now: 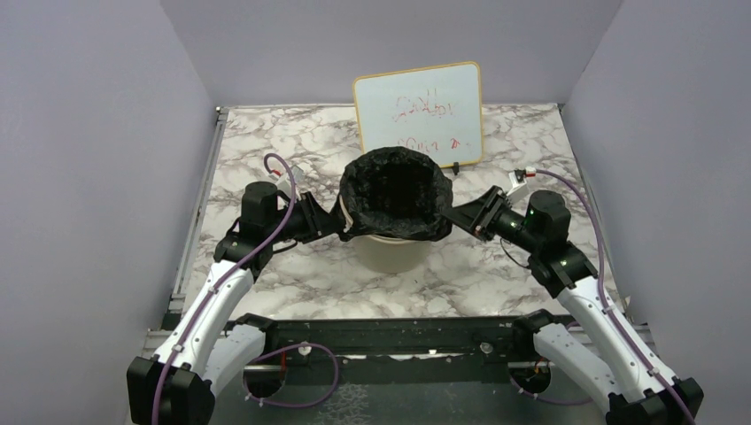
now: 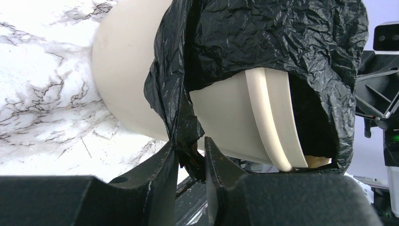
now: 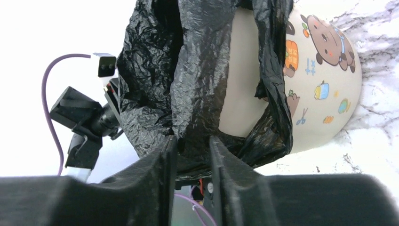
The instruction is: Put the trash bags into the trash bin
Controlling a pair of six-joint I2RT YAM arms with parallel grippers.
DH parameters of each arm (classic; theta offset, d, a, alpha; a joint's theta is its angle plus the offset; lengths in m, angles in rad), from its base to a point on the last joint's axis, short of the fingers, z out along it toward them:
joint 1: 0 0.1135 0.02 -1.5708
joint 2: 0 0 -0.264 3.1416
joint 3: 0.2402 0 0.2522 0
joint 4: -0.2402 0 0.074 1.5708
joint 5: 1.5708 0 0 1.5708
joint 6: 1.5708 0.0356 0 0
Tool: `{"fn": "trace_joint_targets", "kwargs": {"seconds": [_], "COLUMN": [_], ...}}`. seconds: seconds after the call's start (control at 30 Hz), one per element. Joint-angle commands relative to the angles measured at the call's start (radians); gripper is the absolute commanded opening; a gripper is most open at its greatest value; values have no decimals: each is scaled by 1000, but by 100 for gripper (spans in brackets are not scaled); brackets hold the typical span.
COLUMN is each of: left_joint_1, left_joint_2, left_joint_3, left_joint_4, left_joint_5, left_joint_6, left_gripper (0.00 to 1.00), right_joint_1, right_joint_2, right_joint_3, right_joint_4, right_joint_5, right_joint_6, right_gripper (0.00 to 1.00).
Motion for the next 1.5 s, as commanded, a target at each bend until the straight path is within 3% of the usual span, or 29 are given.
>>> {"fn": "trace_joint_targets", "kwargs": {"seconds": [0.0, 0.17, 0.33, 0.37, 0.47, 0.57, 0.87, 1.33, 1.37, 1.43, 1.47], "left_joint_1": [0, 0, 0, 0, 0, 0, 0, 0, 0, 0, 0], "left_joint_2": [6, 6, 4, 5, 3, 6, 4, 20, 20, 20, 20], "left_joint_3": [22, 25, 21, 21, 22, 25, 26, 22, 22, 28, 35], "left_joint_4": [18, 18, 18, 18, 18, 18, 19, 34, 34, 36, 33], "left_joint_5": [12, 11, 9, 8, 7, 3, -1, -7, -8, -6, -4], "left_joint_6": [-13, -14, -16, -16, -16, -18, -22, -24, -24, -23, -16], "left_gripper": [27, 27, 27, 27, 27, 27, 27, 23, 23, 23, 23], "right_joint_1": [1, 1, 2, 1, 1, 2, 1, 2, 1, 1, 2], "right_joint_2": [10, 28, 5, 2, 2, 11, 7, 119, 120, 118, 112], "right_joint_3": [17, 4, -4, 0, 28, 50, -10, -27, -22, 7, 33], "right_joint_4": [-13, 6, 6, 3, -28, -51, -16, -26, -34, -73, -107], "right_joint_5": [8, -8, 6, 7, 4, 3, 7, -45, -38, -19, 3], "right_joint_6": [-3, 3, 1, -4, -36, -65, -25, -70, -76, -100, -117], "right_gripper": [30, 26, 14, 15, 30, 18, 1, 1, 3, 23, 28]}}
